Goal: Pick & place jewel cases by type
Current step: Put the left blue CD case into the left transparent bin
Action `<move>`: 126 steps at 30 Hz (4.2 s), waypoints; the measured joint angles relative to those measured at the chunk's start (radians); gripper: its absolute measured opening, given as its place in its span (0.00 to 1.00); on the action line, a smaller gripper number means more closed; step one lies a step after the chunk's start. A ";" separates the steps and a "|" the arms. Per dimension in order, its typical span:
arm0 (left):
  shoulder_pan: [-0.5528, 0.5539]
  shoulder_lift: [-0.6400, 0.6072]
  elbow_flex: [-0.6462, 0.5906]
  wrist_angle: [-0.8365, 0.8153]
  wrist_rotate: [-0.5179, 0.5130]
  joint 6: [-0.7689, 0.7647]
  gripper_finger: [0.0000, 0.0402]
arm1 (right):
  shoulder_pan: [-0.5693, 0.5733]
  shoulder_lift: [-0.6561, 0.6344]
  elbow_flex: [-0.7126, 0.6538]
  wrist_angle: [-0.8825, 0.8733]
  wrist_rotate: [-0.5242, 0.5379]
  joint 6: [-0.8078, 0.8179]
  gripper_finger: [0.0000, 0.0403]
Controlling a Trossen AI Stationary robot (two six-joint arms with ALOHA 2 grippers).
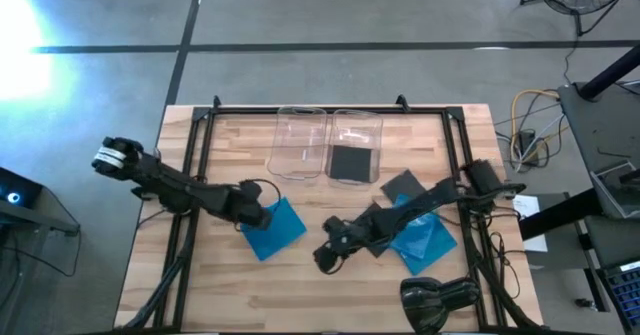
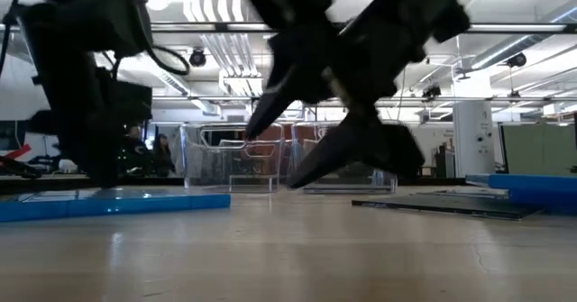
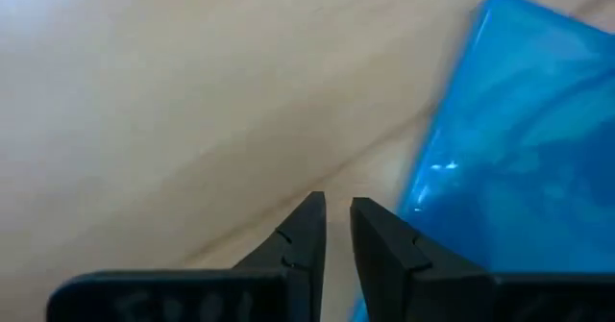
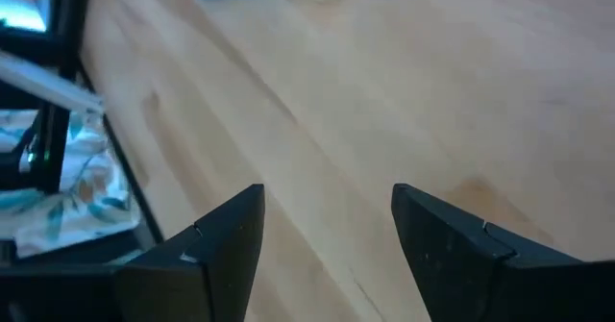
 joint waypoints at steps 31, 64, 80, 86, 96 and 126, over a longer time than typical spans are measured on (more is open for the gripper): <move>-0.065 -0.086 -0.019 0.546 0.423 0.021 0.16 | -0.120 0.191 0.191 -0.072 -0.118 -0.005 0.77; -0.450 0.266 0.150 0.319 0.083 0.198 0.15 | -0.085 0.183 0.306 -0.171 -0.198 -0.355 0.71; -0.490 0.095 0.245 -0.209 -0.158 -0.691 0.15 | -0.079 0.138 0.305 -0.275 -0.174 -0.361 0.70; -0.483 0.101 0.132 -0.062 -0.220 -0.998 0.16 | -0.098 0.096 0.306 -0.360 -0.081 -0.350 0.70; -0.471 0.094 -0.045 0.291 -0.177 -1.000 0.31 | -0.149 0.102 0.294 -0.357 -0.135 -0.360 0.75; -0.361 0.135 -0.105 0.860 -0.406 -0.753 0.34 | -0.109 0.194 0.282 -0.352 -0.320 -0.454 0.69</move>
